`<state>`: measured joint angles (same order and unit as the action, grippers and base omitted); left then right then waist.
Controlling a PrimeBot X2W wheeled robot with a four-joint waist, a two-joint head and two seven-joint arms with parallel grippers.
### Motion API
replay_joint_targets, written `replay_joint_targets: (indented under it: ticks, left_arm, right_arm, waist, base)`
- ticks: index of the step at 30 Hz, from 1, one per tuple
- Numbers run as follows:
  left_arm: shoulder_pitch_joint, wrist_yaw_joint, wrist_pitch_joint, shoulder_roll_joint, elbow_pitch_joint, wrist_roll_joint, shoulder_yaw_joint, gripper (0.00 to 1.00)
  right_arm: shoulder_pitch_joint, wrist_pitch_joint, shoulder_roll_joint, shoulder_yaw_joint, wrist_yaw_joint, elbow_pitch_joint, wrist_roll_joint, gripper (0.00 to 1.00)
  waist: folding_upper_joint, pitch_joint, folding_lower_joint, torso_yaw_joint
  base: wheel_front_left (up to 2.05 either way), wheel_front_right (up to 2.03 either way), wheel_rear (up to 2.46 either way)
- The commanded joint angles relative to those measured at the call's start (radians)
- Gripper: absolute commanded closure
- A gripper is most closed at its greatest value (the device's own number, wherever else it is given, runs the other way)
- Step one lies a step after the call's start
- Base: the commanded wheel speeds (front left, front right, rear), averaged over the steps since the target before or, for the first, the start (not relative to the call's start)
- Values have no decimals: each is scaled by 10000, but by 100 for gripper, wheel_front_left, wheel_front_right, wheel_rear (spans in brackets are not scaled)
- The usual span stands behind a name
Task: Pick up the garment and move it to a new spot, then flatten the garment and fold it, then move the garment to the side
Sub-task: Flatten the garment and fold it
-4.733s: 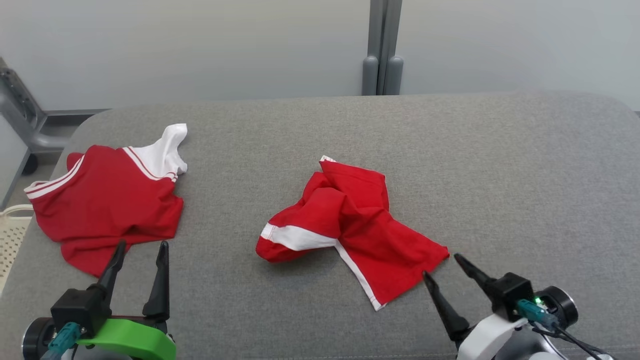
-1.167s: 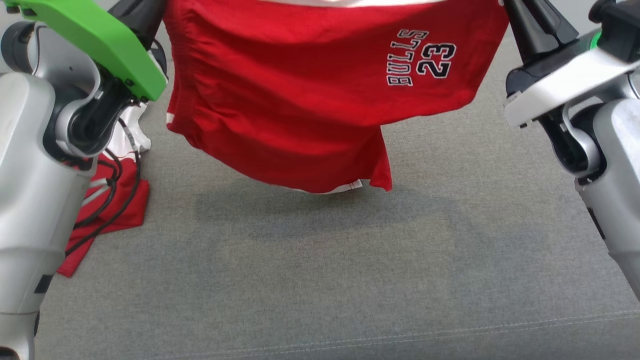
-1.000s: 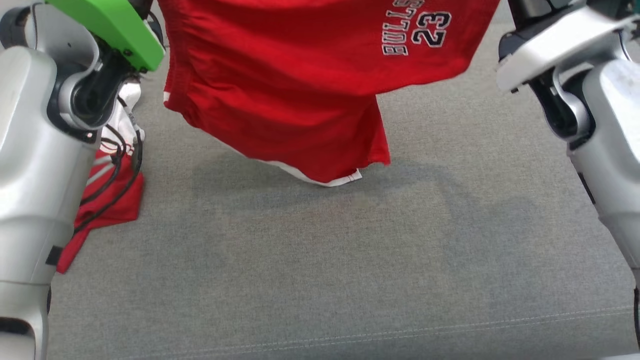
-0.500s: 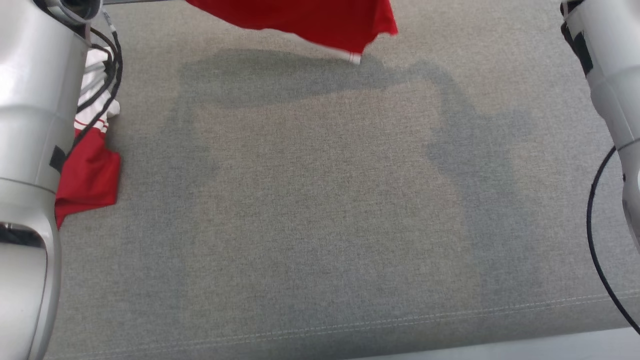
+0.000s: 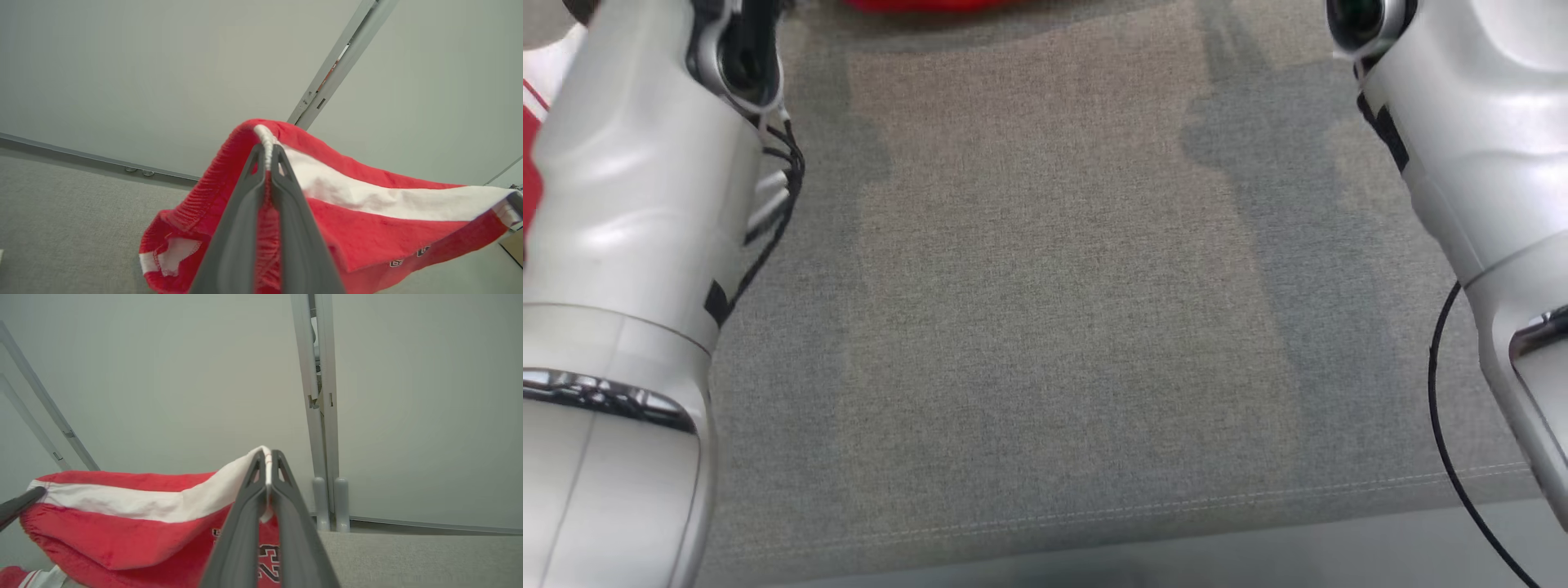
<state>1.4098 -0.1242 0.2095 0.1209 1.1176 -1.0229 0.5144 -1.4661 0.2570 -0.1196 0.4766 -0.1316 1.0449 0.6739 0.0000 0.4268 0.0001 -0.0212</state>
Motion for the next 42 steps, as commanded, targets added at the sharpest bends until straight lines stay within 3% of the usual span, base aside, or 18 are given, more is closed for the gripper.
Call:
replay_joint_targets:
  ticks: [1, 4, 9, 14, 19, 29, 36, 42]
  left_arm:
    - [-782, -67, 363, -121, -90, 298, 320, 100]
    - [-1650, -73, 559, -174, -600, 578, 539, 100]
    - [-2962, -69, 568, 82, -2050, 1287, -314, 100]
    - [-5156, 31, 557, -158, -4159, 2680, -1296, 100]
    - [-6989, 9, 559, -387, -5496, 3597, -1274, 100]
    - [-9415, -36, 366, -317, -6567, 3476, -644, 100]
    - [-10844, -53, -607, 304, -7630, 2875, -264, 100]
    - [-12393, 124, -1309, 1201, -9161, 2055, -574, 100]
  right_arm:
    - [904, 72, -247, 165, 17, -685, 561, 100]
    - [2014, 70, -401, 263, 14, -1647, 1062, 100]
    - [3731, 72, -588, 21, 11, -3152, 1741, 100]
    - [6008, 72, -919, 22, 11, -4729, 2261, 100]
    - [7771, 73, -1232, 299, 10, -5734, 2643, 100]
    - [10570, -20, -1546, 262, 10, -6898, 3478, 100]
    - [12752, -272, -1550, -365, 10, -7732, 3813, 100]
    - [14611, -1088, -1454, -1085, 10, -8867, 3435, 100]
  waist:
    - [0, 669, -1, 179]
    - [0, 772, -1, 215]
    - [0, 736, -1, 250]
    - [0, 389, -1, 335]
    - [0, 24, -1, 394]
    - [0, -847, -1, 362]
    - [0, -1498, -1, 283]
    - [0, -2162, -1, -63]
  base:
    - [0, 0, 0]
    - [0, 0, 0]
    - [0, 0, 0]
    - [0, 0, 0]
    - [0, 0, 0]
    - [0, 0, 0]
    - [0, 0, 0]
    - [0, 0, 0]
